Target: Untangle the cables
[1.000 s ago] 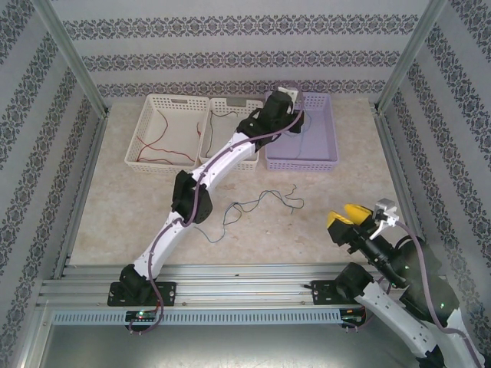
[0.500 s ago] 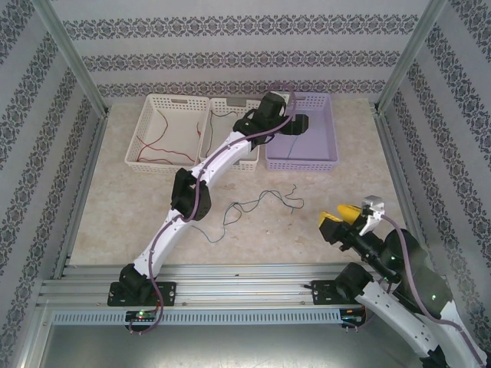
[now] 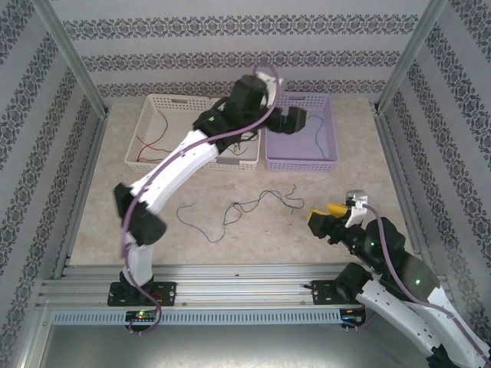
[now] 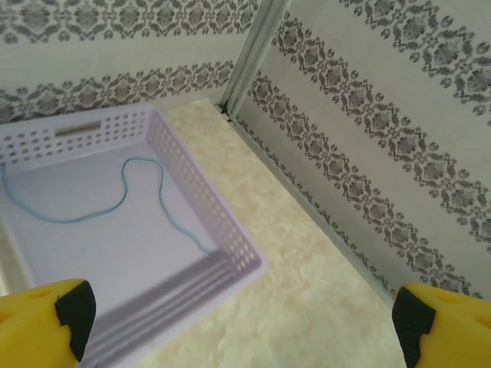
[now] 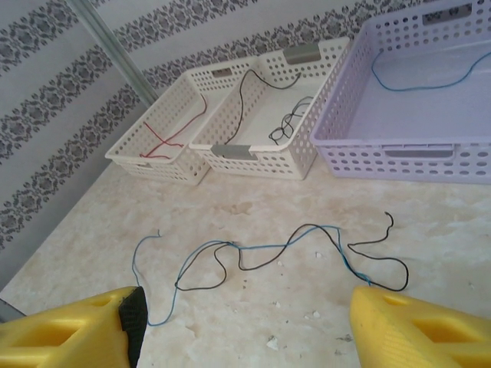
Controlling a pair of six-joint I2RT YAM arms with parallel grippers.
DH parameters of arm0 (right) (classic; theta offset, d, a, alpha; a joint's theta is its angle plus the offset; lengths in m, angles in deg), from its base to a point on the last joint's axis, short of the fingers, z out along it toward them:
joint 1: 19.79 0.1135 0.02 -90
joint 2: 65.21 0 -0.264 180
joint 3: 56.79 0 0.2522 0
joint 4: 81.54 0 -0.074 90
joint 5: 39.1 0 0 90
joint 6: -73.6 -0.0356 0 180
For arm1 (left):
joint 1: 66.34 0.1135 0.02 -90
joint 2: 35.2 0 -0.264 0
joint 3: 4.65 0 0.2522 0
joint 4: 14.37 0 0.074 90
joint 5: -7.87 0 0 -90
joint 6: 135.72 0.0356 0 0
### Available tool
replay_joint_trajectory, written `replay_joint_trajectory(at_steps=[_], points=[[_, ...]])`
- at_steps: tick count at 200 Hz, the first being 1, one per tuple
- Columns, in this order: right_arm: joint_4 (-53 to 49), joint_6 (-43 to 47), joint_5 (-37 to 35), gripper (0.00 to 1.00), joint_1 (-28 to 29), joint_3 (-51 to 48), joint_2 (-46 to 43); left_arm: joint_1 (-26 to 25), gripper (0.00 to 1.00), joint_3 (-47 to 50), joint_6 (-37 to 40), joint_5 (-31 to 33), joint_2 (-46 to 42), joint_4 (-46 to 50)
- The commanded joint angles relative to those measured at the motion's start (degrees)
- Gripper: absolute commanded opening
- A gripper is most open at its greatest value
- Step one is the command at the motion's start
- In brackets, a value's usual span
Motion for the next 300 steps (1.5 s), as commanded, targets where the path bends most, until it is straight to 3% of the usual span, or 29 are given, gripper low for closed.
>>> replay_joint_trajectory(at_steps=[1,47,88,112,162,199,249,300], points=[[1.18,-1.61,1.48,0.70,-0.16,-0.11,0.97,0.41,1.00,18.97,-0.09,5.88,-10.66,-5.26],[2.61,-3.04,0.51,0.71,-0.17,-1.55,2.27,0.32,1.00,49.07,-6.65,6.50,-30.79,-8.25],[5.66,-4.52,2.21,0.71,-0.18,-3.06,4.91,0.15,1.00,66.26,-9.89,7.43,-38.61,-9.84],[7.61,-5.59,3.71,0.71,-0.15,-4.09,6.46,0.15,0.97,69.10,-9.81,6.95,-37.75,-9.40],[9.49,-6.62,4.75,0.71,-0.19,-6.23,7.42,0.15,0.69,74.91,-10.46,3.67,-35.62,-13.51],[10.83,-6.85,5.24,0.71,-0.20,-7.26,8.50,0.16,0.58,78.75,-11.31,0.07,-33.03,-18.80],[11.94,-7.33,5.93,0.71,-0.19,-8.10,8.94,0.23,0.52,79.58,-11.05,0.93,-28.62,-20.73],[12.54,-8.06,6.36,0.71,-0.19,-9.15,8.93,0.24,0.36,78.87,-10.98,0.17,-24.26,-22.87]])
